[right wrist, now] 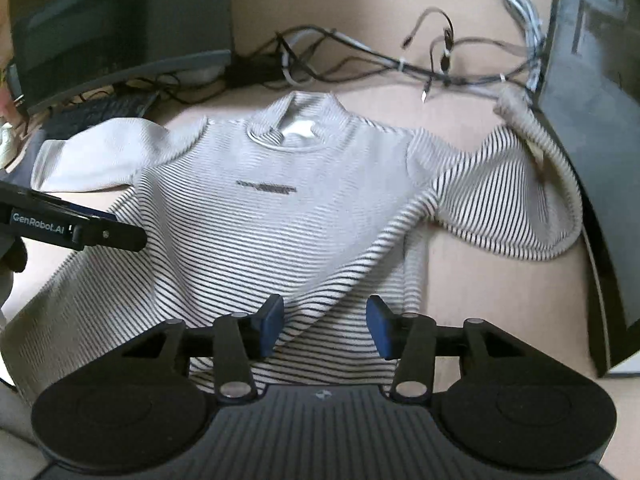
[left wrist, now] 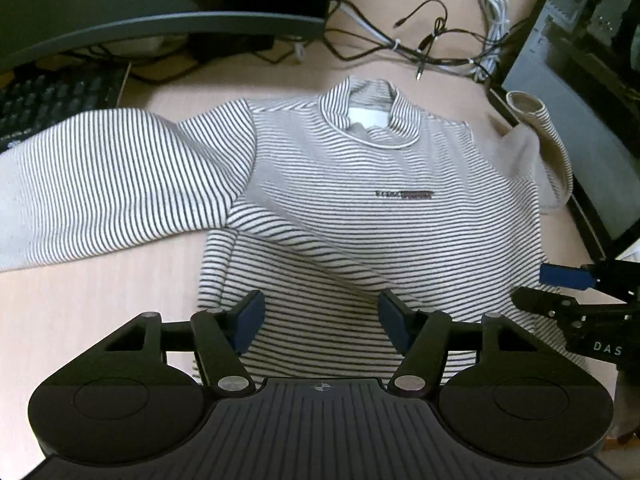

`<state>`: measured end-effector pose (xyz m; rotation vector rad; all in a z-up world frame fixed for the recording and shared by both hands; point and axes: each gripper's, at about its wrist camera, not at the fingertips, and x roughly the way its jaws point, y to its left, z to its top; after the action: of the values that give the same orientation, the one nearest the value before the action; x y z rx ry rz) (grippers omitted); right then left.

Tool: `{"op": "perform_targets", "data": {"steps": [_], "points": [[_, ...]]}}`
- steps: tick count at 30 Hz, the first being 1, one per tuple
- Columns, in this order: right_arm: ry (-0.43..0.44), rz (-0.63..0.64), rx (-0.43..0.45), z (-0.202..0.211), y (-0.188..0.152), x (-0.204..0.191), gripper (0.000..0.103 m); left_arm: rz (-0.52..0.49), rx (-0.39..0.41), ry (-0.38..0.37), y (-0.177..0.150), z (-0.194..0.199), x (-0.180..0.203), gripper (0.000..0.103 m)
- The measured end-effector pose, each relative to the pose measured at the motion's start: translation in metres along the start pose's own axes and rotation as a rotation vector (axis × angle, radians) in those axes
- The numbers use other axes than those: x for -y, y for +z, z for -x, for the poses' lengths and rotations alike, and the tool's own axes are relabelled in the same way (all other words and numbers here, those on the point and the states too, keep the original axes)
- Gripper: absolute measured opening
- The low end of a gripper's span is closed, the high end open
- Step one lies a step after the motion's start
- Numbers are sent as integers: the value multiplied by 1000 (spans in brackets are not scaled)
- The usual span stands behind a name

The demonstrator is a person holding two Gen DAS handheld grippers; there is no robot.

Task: Fold clothes

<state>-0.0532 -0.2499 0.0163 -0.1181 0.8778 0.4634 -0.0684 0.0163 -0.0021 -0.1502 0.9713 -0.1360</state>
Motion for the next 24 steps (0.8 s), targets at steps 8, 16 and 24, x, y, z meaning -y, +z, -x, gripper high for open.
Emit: {"op": "perform_targets", "data": {"steps": [8,16,24], "points": [[-14,6,29,-12,2,-2,50,-54,39,21,11,-15,5,67],[-49,31,63,-41,29,1,50,-53,61,39,33,-32,9,69],[-59,18,80,-53,43,8,50,-73,65,55,49,-45,14,73]]}}
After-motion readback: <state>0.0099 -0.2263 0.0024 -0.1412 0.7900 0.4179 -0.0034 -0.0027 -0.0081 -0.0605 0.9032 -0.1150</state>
